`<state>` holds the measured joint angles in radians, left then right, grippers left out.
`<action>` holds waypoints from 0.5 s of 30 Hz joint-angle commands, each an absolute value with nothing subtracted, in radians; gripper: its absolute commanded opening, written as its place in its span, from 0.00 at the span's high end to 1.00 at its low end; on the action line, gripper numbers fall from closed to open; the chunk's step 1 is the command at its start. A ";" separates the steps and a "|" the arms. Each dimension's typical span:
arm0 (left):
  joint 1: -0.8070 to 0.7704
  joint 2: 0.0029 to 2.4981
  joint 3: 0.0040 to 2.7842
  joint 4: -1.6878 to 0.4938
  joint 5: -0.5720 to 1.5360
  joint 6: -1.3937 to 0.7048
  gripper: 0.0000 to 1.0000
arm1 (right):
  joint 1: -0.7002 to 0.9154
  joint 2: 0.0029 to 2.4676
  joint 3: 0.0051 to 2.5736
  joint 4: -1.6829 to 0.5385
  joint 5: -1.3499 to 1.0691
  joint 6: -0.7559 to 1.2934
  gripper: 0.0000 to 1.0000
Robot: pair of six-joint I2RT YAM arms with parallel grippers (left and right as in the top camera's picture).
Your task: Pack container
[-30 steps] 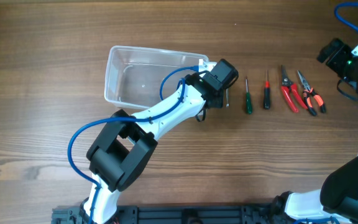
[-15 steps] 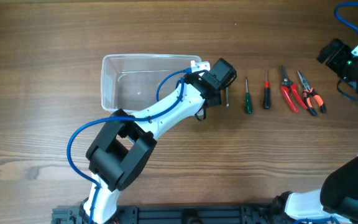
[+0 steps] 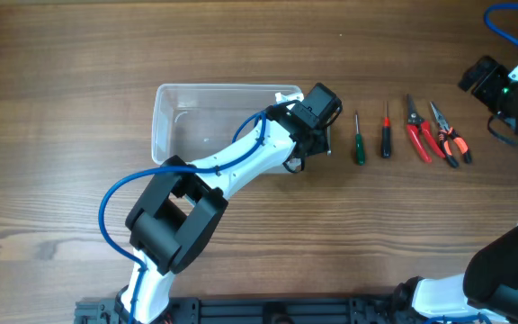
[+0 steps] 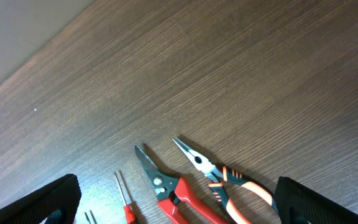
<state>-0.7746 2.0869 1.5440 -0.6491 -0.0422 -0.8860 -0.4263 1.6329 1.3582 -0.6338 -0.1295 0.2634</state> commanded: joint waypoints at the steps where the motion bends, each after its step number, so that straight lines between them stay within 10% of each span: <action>1: -0.751 2.002 1.584 -0.648 -0.032 -0.785 0.32 | -0.426 1.646 1.361 -0.624 -0.118 0.266 0.00; 13: -0.570 1.580 1.621 -0.634 -0.437 -0.503 0.17 | -0.426 1.655 1.361 -0.633 -0.023 -0.106 0.00; 15: -0.476 1.515 1.621 -0.651 -0.473 -0.501 0.00 | -0.426 1.670 1.361 -0.642 0.034 -0.300 0.05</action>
<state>-0.5858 1.5913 1.6108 -0.6312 -0.3412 -0.5850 -0.4263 1.6352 1.3582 -0.6312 -0.0681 -0.0338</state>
